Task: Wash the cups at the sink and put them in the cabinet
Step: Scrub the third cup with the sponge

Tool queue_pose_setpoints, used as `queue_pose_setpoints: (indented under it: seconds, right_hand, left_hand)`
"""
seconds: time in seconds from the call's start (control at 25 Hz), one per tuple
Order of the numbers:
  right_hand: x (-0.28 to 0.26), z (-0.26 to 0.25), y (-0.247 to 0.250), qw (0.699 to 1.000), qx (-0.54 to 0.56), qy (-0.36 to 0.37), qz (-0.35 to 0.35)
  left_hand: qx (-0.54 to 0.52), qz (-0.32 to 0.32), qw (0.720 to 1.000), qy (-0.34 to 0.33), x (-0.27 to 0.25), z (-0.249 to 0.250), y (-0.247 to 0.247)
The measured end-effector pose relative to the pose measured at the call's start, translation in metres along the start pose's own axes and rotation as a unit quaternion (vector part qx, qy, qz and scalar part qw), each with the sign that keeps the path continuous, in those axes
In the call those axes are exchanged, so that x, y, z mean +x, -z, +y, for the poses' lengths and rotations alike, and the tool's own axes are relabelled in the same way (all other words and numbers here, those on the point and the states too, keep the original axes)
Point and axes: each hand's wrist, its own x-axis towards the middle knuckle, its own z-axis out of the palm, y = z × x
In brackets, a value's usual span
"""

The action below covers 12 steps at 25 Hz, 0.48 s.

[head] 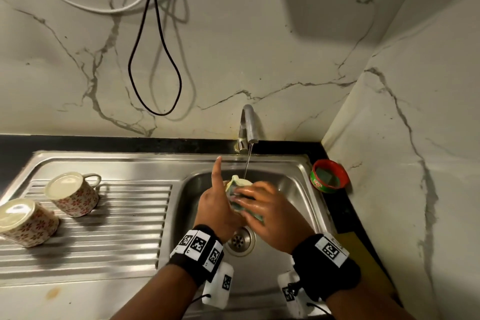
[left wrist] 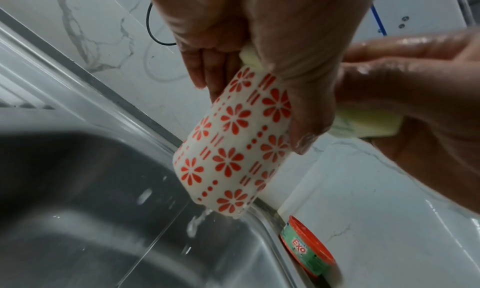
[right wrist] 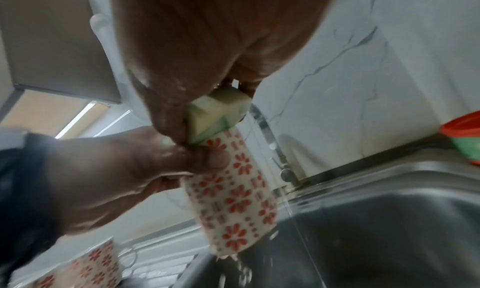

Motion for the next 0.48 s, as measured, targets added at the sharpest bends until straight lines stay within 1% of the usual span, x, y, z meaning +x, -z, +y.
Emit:
queue_pose_setpoints:
  seconds: [0.04, 0.12, 0.16, 0.2, 0.24, 0.28, 0.32, 0.36, 0.44, 0.48]
  right_hand:
    - [-0.002, -0.001, 0.001, 0.999, 0.018, -0.018, 0.021]
    - [0.001, 0.003, 0.003, 0.985, 0.097, -0.120, 0.082]
    - [0.004, 0.002, 0.001, 0.977, 0.128, -0.149, 0.086]
    - [0.008, -0.004, -0.003, 0.977, 0.137, -0.145, 0.079]
    - [0.008, -0.011, -0.008, 0.984, 0.118, -0.118, 0.066]
    - [0.006, -0.014, -0.012, 0.989, 0.100, -0.088, 0.060]
    - [0.003, -0.014, -0.013, 0.989, 0.103, -0.080, 0.068]
    - [0.001, -0.010, -0.014, 0.983, 0.126, -0.104, 0.083]
    - [0.009, -0.007, -0.016, 0.956, 0.181, -0.192, 0.123]
    - [0.014, -0.012, -0.020, 0.954, 0.173, -0.205, 0.132]
  left_hand:
    - [0.001, 0.003, 1.000, -0.002, -0.001, 0.000, 0.004]
    - [0.002, -0.006, 1.000, 0.011, -0.004, 0.005, 0.011]
    - [0.001, -0.013, 1.000, 0.027, -0.005, 0.007, 0.012]
    - [-0.002, -0.008, 0.999, 0.048, -0.004, 0.004, 0.013]
    - [-0.011, 0.000, 0.998, 0.061, -0.003, 0.003, 0.016]
    - [-0.020, 0.007, 0.998, 0.062, -0.002, 0.000, 0.020]
    - [-0.026, 0.009, 0.998, 0.055, -0.001, -0.001, 0.026]
    - [-0.024, 0.009, 0.998, 0.048, -0.002, -0.001, 0.030]
    - [-0.037, 0.020, 0.999, 0.031, -0.006, 0.000, 0.032]
    - [-0.067, 0.039, 0.997, 0.027, -0.007, -0.001, 0.031]
